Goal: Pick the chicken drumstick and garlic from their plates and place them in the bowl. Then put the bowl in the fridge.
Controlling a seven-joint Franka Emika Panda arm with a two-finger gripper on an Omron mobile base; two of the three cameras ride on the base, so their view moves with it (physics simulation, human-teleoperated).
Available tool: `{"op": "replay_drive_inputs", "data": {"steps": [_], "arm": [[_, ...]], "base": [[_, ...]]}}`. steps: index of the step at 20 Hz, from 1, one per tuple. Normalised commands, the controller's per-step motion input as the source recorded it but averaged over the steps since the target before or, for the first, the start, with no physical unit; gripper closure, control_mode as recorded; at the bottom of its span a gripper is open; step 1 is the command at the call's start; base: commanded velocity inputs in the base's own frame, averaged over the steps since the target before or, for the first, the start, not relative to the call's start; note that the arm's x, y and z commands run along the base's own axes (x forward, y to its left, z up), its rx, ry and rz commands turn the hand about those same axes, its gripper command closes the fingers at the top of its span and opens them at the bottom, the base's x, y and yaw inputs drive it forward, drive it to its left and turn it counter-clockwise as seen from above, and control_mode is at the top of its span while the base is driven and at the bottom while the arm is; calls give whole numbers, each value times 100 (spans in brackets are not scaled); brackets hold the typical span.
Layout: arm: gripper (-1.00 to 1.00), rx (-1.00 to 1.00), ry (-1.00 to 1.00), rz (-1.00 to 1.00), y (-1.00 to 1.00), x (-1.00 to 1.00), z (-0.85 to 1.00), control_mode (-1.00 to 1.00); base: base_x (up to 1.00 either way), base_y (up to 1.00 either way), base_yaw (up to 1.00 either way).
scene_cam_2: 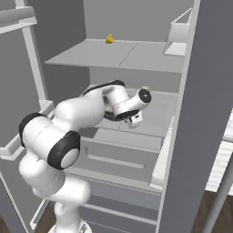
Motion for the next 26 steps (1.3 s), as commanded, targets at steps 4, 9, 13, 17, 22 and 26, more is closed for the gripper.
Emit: {"op": "replay_drive_inputs", "data": {"steps": [4,9,13,17,22,26], "arm": [[-100,0,-21,-1,0,-48,35,-100],[-100,1,-4,-1,0,-67,67,-100],[-100,0,0,0,0,-100,66,-100],[-100,0,0,0,18,-100,62,-100],[-100,0,-5,1,52,-98,46,-100],[-100,0,-11,0,43,-100,23,-100]], "base": [[0,0,0],[0,0,0],[0,0,0],[0,0,0],[0,0,0],[0,0,0]]}}
